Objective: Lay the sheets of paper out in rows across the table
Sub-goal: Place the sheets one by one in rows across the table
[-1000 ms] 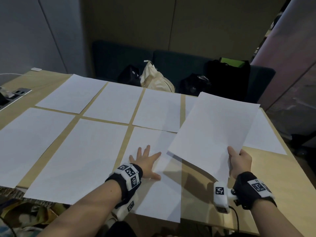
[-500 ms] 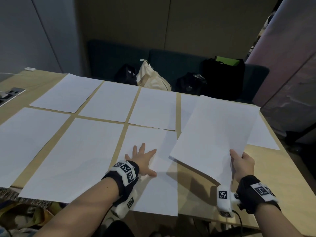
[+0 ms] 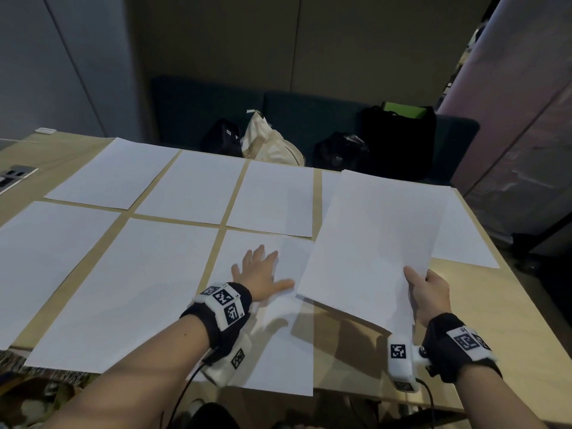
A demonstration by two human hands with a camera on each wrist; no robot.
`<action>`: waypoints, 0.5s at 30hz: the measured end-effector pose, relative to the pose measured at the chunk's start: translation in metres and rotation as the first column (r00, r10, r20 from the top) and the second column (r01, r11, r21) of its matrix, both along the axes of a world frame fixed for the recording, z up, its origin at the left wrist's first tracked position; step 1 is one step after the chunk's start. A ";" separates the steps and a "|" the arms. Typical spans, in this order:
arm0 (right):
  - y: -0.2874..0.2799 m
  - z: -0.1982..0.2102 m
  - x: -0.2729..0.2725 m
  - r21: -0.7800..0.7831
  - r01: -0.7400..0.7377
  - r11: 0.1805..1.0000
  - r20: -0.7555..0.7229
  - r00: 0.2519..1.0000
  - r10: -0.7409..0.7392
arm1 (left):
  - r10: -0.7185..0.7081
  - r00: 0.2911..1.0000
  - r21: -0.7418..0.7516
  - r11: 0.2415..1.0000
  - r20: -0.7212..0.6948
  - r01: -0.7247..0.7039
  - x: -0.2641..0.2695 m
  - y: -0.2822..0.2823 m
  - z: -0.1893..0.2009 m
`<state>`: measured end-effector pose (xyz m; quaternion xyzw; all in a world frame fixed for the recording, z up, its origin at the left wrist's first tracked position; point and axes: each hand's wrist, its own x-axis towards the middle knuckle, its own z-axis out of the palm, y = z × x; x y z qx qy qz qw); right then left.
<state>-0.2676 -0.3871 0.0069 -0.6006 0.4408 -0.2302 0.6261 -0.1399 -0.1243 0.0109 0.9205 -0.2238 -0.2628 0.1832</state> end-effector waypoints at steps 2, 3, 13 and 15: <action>0.001 0.003 -0.001 0.021 -0.053 0.998 0.019 0.998 0.052 | 0.052 0.998 -0.199 0.978 -0.040 -0.059 0.006 -0.012 0.013; 0.002 0.005 -0.002 0.030 -0.084 0.996 0.033 0.996 0.084 | 0.064 0.990 -0.302 0.948 -0.128 -0.100 0.008 -0.019 0.021; -0.003 0.011 -0.014 -0.028 -0.081 0.996 0.050 0.995 0.082 | 0.166 0.889 -0.610 0.673 -0.426 -0.418 -0.006 -0.062 0.030; -0.005 0.011 -0.019 -0.072 -0.016 0.997 0.058 0.998 0.020 | 0.168 0.870 -0.618 0.642 -0.464 -0.454 -0.010 -0.065 0.029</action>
